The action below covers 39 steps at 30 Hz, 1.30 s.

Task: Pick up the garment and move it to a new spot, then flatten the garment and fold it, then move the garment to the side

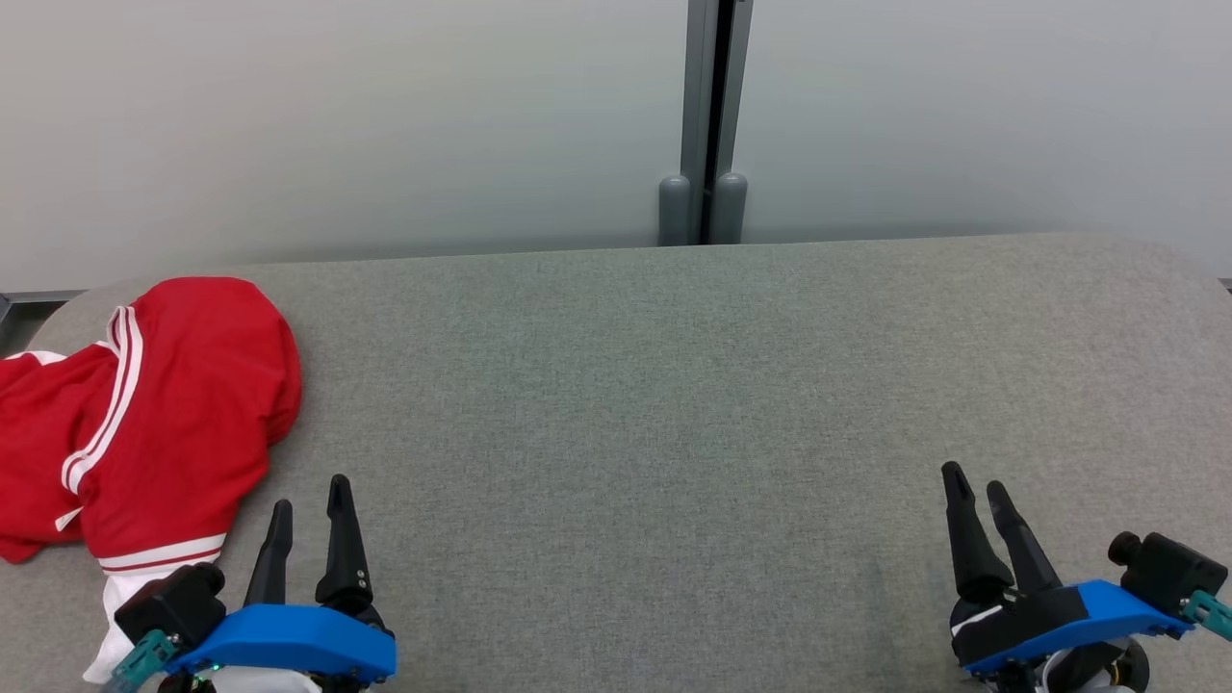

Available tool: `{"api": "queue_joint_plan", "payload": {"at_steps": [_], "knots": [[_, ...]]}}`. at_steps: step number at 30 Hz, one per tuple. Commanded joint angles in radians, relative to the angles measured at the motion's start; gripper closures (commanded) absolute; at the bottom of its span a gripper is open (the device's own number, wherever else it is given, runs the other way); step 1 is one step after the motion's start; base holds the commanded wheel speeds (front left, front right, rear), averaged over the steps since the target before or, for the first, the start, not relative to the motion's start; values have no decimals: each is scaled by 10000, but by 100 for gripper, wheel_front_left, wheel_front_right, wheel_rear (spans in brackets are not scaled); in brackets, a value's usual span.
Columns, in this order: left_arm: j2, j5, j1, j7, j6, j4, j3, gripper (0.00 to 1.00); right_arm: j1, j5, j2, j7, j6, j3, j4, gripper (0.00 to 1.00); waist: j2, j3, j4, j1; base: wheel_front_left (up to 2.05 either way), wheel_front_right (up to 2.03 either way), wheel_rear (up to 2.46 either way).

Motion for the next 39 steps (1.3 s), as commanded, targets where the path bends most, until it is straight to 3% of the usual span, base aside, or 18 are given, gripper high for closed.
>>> {"api": "queue_joint_plan", "payload": {"at_steps": [1,39], "knots": [[110,300,-67,-111,67,-72,-88,0,-196,-323,-85,-111,69,29,-147,0,0,2,-3,0,0,0,0],[306,3558,92,-1024,616,462,-714,0,-127,-4358,-122,-743,66,274,-215,0,0,-8,-36,0,0,0,0]]}}
